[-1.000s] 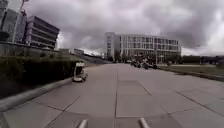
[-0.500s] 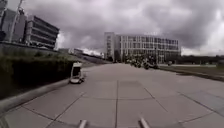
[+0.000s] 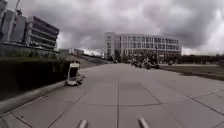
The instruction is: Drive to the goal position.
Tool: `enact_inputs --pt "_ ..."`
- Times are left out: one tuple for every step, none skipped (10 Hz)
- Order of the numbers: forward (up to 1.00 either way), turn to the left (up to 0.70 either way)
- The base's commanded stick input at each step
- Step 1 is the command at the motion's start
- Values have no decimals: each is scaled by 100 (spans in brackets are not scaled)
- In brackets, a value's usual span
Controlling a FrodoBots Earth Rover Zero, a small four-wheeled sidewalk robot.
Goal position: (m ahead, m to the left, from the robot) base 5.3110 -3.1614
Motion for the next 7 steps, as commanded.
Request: enact_inputs --pt "50 0" --pt "50 0" --pt "50 0" --pt "50 0" --pt "50 0" --pt "50 0" --pt "50 0"
